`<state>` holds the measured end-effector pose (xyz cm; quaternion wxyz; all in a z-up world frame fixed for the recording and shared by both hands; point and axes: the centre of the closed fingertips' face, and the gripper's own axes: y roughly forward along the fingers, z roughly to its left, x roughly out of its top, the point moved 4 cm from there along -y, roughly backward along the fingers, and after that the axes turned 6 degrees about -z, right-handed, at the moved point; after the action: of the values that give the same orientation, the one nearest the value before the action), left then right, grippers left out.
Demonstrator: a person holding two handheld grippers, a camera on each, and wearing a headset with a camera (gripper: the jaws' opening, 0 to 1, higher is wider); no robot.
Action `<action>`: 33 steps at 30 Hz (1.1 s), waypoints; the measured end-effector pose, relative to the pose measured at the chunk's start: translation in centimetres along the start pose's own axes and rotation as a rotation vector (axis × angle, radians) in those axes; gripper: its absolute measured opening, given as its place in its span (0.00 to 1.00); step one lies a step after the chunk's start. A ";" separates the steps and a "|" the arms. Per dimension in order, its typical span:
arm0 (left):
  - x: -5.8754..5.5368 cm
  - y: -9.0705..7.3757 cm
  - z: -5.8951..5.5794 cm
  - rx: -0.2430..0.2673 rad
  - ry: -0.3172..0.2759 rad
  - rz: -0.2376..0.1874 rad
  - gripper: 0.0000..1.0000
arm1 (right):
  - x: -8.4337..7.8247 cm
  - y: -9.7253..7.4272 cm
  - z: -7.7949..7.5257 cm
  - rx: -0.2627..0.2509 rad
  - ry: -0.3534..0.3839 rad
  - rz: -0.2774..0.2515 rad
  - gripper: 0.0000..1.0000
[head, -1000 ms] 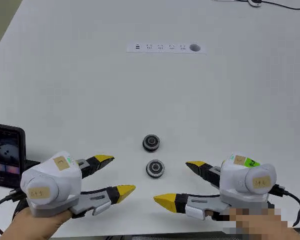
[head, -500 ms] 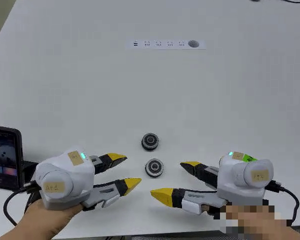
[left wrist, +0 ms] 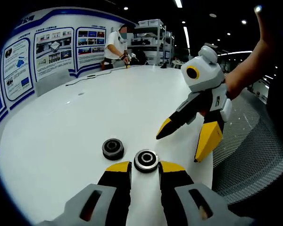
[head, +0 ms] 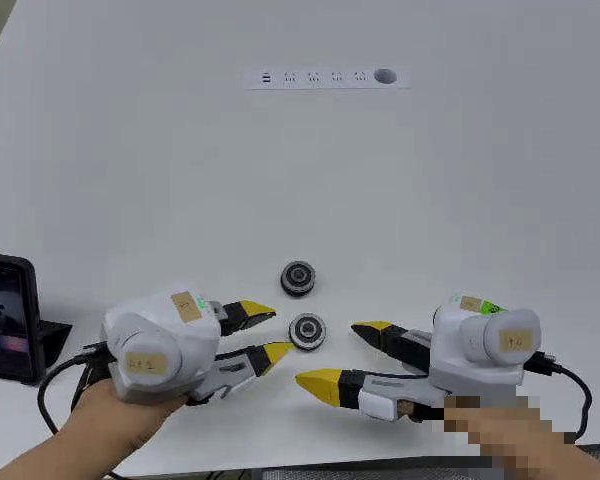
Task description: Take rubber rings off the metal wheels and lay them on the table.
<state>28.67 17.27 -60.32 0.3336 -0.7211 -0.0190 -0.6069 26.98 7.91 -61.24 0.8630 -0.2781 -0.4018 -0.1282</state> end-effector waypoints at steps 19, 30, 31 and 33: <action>0.3 2.8 0.0 -0.032 0.039 0.060 0.16 | 0.2 0.5 -0.4 0.006 0.035 -0.018 0.68; -0.3 3.6 -0.3 -0.061 0.073 0.101 0.16 | 0.1 0.7 -0.4 0.007 0.051 -0.027 0.68; -0.4 3.6 -0.3 -0.061 0.074 0.103 0.16 | 0.1 0.7 -0.4 0.008 0.053 -0.027 0.68; -0.4 3.7 -0.2 -0.062 0.072 0.105 0.16 | 0.0 0.7 -0.4 0.008 0.055 -0.027 0.68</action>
<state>29.94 14.45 -62.37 0.3429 -0.7088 0.0495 -0.6144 27.55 8.25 -61.76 0.8730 -0.2656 -0.3823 -0.1455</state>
